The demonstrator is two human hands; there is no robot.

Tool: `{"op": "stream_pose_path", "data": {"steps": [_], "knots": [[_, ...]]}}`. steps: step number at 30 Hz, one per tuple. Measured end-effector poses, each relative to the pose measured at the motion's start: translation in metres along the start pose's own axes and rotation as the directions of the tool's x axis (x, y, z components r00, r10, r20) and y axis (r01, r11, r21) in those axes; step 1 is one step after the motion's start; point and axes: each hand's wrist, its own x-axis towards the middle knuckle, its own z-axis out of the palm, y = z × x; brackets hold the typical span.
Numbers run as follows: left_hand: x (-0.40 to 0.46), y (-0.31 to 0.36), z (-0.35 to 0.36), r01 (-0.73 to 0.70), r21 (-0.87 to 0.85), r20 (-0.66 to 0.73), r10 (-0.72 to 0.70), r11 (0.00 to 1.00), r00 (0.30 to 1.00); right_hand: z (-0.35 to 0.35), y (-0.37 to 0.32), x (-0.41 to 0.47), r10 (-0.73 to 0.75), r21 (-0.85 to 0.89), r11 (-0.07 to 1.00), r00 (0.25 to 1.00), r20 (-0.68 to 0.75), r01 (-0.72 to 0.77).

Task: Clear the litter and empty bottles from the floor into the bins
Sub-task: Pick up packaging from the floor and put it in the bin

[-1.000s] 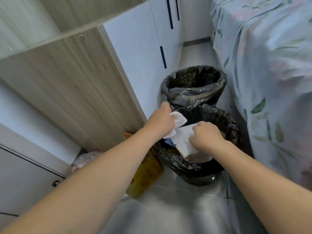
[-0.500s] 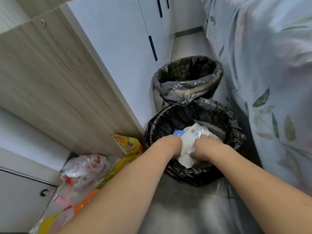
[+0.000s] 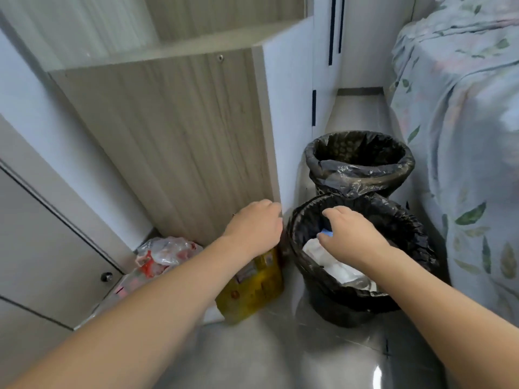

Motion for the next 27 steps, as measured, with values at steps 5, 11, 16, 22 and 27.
{"op": "stream_pose_path", "data": {"steps": [5, 11, 16, 22, 27], "knots": [[-0.060, -0.075, -0.016, 0.051, 0.137, -0.069, -0.042, 0.989, 0.997, -0.011, -0.077, -0.003, -0.170, 0.061, 0.983, 0.985, -0.013, 0.170], [-0.136, -0.169, -0.020, 0.155, 0.207, -0.043, -0.149, 0.966, 0.988, 0.018, -0.179, 0.003, -0.333, 0.056, 0.942, 0.940, 0.076, 0.330], [-0.209, -0.239, -0.003, 0.299, 0.132, -0.068, -0.293, 0.945, 0.954, 0.074, -0.251, -0.004, -0.404, 0.075, 0.915, 0.894, 0.197, 0.397], [-0.317, -0.313, 0.075, 0.604, -0.071, 0.036, -0.603, 0.794, 0.797, 0.146, -0.300, -0.021, -0.452, 0.043, 0.879, 0.803, 0.390, 0.474], [-0.380, -0.334, 0.159, 0.845, -0.243, 0.199, -0.828, 0.476, 0.523, 0.189, -0.318, -0.022, -0.410, -0.033, 0.870, 0.758, 0.507, 0.493]]}}
